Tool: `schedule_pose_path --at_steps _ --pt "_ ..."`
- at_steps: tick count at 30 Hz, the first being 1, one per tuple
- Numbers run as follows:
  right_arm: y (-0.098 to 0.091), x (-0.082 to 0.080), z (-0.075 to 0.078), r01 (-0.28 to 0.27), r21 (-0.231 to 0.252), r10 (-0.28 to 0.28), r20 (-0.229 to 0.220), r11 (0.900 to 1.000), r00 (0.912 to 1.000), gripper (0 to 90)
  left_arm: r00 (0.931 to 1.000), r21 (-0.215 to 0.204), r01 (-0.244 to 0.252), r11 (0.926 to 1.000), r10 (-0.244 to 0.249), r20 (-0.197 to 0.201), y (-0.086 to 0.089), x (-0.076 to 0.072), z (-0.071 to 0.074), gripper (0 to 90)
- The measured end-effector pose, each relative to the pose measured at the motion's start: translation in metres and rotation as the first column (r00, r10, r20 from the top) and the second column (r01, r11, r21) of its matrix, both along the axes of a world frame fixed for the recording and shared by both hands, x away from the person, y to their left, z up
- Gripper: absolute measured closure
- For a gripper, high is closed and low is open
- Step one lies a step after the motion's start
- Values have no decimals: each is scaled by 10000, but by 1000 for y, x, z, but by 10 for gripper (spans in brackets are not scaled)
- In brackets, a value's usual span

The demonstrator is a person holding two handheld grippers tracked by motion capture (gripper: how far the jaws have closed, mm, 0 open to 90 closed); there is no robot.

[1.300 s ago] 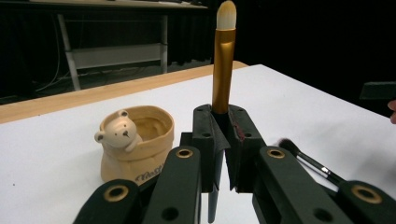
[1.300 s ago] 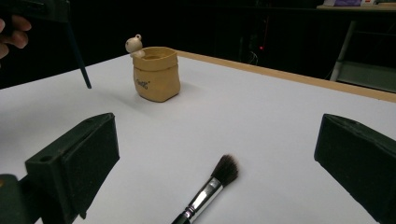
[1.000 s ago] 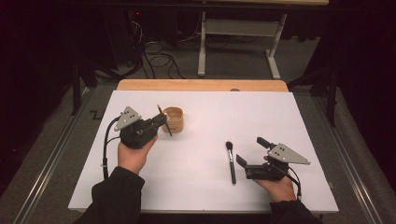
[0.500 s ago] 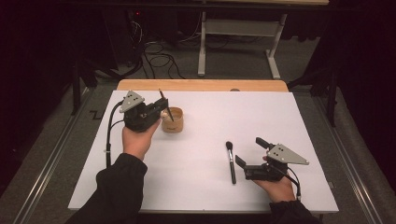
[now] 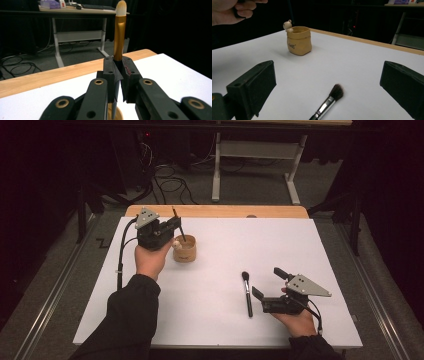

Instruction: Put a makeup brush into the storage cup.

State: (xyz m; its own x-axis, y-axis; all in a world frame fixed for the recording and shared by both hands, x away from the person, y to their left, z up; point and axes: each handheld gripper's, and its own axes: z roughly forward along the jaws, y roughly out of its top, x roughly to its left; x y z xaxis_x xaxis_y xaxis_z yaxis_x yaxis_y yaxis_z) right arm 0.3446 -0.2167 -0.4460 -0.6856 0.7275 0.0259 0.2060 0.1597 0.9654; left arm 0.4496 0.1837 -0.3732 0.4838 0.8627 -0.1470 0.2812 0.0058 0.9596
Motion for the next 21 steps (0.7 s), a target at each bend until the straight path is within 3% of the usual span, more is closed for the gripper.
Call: schedule_pose_path --at_steps 7,21 --pt "0 -1 0 -8 -3 8 44 10000 10000 9 9995 -2 -203 9998 203 -222 2 12 -10 835" --pt "1 -1 0 6 -49 -6 33 10000 10000 14 9988 45 -366 9993 367 -317 4 18 -15 835"
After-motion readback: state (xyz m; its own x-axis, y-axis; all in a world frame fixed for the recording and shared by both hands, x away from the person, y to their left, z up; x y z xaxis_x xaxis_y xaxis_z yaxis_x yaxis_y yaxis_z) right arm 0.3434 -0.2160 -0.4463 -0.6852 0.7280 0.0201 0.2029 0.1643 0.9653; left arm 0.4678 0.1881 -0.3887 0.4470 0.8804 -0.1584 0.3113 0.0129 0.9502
